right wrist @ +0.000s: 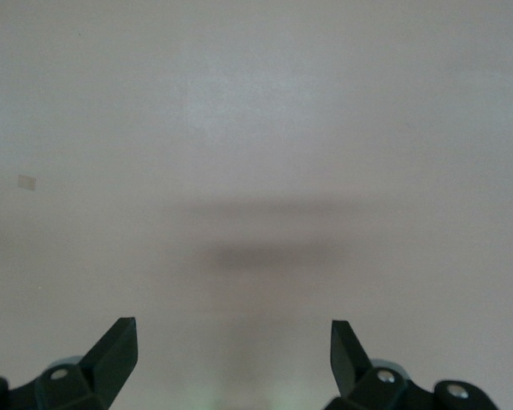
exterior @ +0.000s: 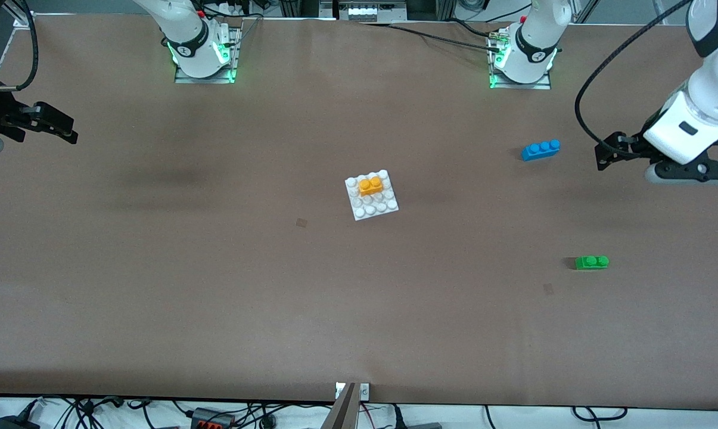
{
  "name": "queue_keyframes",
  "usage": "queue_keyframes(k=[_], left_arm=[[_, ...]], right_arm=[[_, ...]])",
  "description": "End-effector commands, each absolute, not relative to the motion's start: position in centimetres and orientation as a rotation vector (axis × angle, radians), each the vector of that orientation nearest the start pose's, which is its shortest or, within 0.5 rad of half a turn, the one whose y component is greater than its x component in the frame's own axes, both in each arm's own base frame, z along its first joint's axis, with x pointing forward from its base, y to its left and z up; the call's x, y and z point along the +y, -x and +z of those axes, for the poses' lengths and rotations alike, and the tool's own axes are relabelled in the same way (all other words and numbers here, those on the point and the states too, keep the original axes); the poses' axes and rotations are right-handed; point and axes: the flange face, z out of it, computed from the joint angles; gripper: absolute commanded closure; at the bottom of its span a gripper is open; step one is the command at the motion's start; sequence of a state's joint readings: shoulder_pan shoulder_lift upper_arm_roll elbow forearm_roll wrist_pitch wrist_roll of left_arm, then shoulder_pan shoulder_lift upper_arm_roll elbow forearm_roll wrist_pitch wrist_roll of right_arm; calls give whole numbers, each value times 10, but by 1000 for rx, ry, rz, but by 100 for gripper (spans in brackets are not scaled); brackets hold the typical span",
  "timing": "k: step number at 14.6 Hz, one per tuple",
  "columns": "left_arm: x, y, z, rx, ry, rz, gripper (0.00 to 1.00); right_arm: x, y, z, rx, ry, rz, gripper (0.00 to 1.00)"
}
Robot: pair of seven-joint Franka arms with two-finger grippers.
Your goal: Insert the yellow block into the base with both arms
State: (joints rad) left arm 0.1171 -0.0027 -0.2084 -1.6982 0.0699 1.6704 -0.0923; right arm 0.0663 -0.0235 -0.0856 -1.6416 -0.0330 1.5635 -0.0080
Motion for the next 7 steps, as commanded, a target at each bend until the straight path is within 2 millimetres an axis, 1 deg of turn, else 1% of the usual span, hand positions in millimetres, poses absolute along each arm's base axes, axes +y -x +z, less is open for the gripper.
queue_keyframes(k=[1,2,4,5,7], left_arm=[[-66,-550,574,19,3103,56,0],[-67,-549,577,35,3105,68,0],[-63,-551,576,80,3146,79,0],[-57,-552,577,145,3171,81,0],[-55,-552,576,172,3171,87,0]], right_arm=[[-12,-545,609,19,3153,92,0],[-11,-545,609,17,3153,92,0],[-11,-545,609,17,3153,92,0],[-11,-545,609,17,3153,92,0],[-10,-545,609,17,3153,92,0]])
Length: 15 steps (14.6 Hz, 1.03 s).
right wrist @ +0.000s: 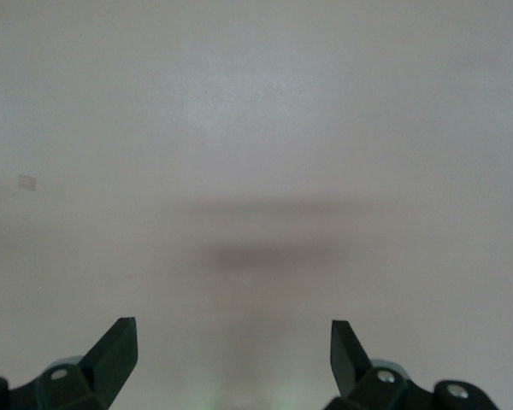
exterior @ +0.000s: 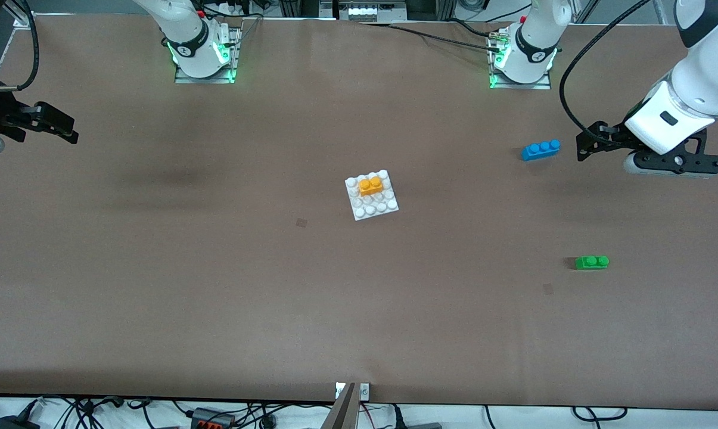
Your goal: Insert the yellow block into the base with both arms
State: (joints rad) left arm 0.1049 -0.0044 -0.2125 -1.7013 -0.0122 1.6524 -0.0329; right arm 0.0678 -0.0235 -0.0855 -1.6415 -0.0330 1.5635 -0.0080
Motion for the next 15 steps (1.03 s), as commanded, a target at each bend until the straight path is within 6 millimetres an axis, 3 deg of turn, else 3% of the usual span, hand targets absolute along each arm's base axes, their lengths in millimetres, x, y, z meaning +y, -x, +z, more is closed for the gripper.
queue_keyframes(k=[1,6,15], left_arm=[[-54,-552,576,155,3175,90,0],[-52,-547,576,-31,3172,162,0],[-51,-550,578,-33,3174,155,0]], right_arm=[[-10,-545,609,14,3153,92,0],[-10,-545,609,14,3153,92,0],[-10,-544,608,14,3153,95,0]])
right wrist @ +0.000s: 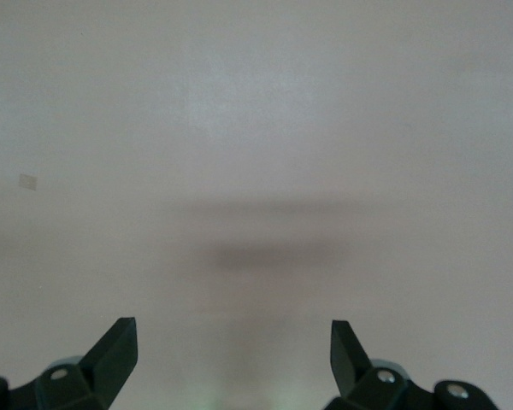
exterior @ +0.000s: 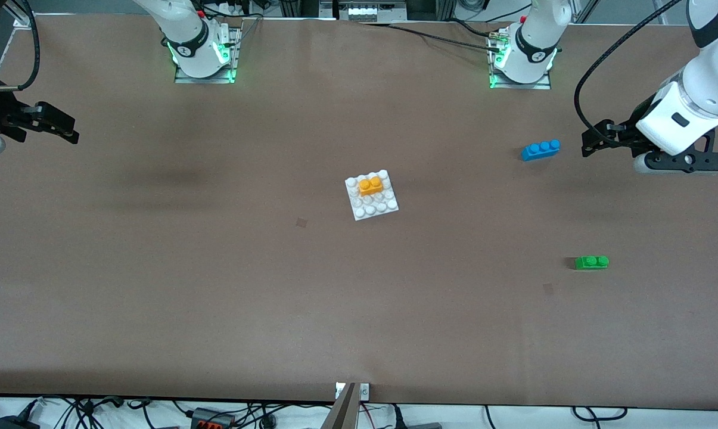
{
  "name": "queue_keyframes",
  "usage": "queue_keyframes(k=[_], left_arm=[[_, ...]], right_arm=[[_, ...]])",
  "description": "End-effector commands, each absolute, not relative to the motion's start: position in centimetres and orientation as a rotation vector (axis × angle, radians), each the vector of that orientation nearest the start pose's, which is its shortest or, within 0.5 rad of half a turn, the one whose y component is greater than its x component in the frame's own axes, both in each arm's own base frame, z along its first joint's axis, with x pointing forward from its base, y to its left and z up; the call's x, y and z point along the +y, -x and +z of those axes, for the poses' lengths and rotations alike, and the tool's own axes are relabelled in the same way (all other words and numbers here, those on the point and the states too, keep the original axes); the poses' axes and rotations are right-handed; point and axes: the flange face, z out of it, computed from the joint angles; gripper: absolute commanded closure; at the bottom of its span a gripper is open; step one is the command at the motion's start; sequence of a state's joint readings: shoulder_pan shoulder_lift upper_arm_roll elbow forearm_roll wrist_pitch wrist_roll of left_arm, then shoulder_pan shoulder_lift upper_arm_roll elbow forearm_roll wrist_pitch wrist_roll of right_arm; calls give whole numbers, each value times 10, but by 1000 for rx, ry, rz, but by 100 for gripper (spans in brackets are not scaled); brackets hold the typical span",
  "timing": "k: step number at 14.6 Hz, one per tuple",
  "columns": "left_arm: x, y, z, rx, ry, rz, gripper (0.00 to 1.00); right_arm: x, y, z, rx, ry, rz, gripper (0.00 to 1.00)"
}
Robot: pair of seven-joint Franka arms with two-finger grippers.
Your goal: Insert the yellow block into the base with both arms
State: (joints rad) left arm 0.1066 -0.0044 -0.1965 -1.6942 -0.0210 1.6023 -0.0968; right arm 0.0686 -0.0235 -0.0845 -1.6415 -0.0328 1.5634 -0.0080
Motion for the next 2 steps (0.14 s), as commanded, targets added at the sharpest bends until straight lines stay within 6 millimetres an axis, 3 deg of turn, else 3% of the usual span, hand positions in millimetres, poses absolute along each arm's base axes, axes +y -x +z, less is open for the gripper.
queue_keyframes(k=[1,2], left_arm=[[-51,-550,578,-33,3174,155,0],[-51,-549,578,-33,3174,155,0]], right_arm=[[-10,-545,608,12,3153,95,0],[-10,-544,608,14,3153,95,0]])
